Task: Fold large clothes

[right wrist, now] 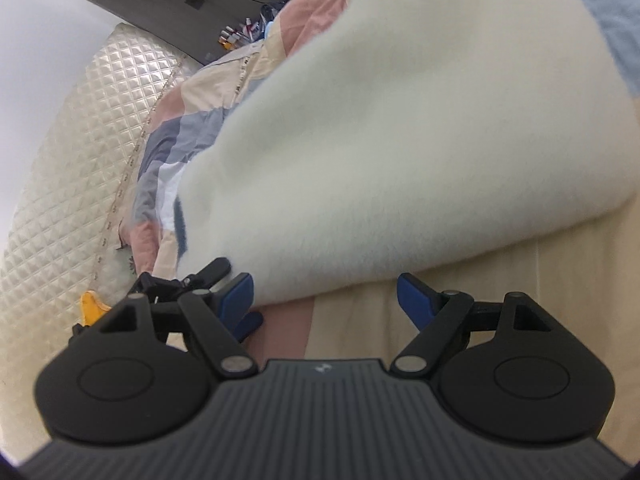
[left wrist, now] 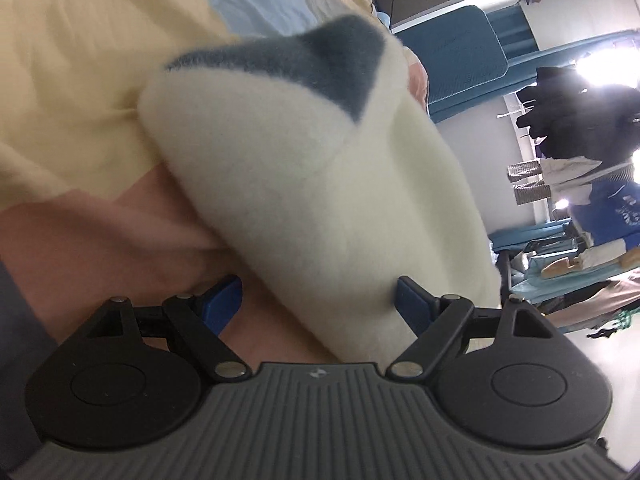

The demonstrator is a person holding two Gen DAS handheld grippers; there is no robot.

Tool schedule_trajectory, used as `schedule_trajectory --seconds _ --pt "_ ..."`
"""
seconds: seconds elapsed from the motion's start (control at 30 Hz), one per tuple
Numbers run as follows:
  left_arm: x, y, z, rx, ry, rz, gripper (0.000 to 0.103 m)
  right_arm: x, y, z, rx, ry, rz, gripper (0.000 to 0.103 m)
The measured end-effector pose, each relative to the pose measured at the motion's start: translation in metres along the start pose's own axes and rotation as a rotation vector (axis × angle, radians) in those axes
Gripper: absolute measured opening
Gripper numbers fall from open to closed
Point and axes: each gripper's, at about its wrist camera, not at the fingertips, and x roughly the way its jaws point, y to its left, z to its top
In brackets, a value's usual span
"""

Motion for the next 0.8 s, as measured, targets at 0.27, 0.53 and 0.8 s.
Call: schedule_trajectory --seconds 0.27,0.53,0.8 --pt "0.022 0.007 0.028 -0.121 -0.032 -0.041 0.086 0.017 -0.01 -0.001 0.082 0.037 0.04 0.103" --pt "0.028 0.0 0.044 -0.075 -0.085 -0.02 0.051 0.034 -0.027 -0.005 0.265 0.002 0.17 0.103" --pt "0.02 -0.006 0.045 -0.034 -0.114 -0.042 0.04 0.027 -0.048 0.001 0.37 -0.195 0.136 0.103"
